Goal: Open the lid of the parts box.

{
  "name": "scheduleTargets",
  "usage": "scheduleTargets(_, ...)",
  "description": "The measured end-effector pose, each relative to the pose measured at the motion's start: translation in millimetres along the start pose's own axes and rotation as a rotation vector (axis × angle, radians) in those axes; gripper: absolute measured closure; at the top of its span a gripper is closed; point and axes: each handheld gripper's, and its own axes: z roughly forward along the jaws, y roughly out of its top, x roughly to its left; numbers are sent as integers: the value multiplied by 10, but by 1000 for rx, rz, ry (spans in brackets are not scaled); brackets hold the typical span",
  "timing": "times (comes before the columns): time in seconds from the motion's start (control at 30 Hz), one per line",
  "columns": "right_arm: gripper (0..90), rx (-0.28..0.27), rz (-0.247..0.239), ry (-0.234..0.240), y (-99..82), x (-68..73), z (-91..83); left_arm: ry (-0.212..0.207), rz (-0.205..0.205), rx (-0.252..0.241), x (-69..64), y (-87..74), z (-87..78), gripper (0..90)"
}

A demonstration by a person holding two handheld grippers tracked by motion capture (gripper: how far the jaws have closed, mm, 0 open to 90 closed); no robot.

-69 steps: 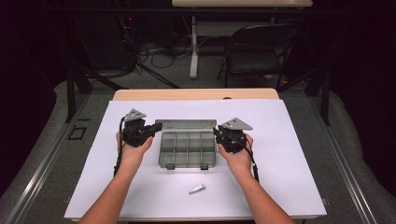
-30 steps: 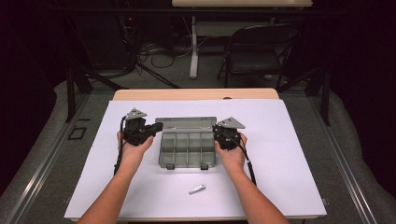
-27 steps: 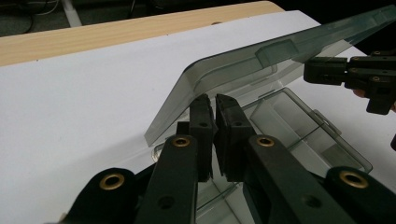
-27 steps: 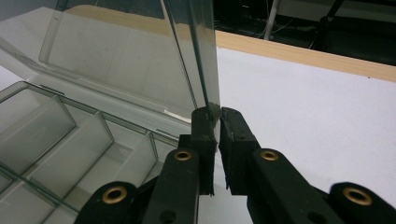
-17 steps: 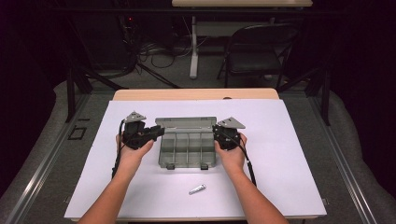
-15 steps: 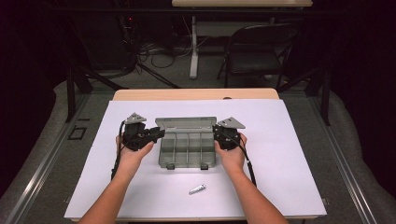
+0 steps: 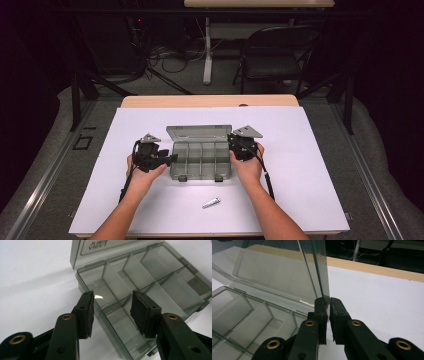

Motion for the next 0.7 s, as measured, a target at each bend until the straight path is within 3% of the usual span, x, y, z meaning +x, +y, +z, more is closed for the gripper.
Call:
scheduleTargets(0.1, 848, -1, 1, -2, -2, 2, -1, 27, 10, 25, -13, -56, 92, 499)
scheduleTargets(0.3, 847, -4, 12, -1, -4, 0, 1, 38, 10, 56, -12, -151, 225, 499)
scheduleTargets(0.7, 848, -10, 36, -6, -5, 4, 13, 59, 29, 72, -18, -214, 332, 556)
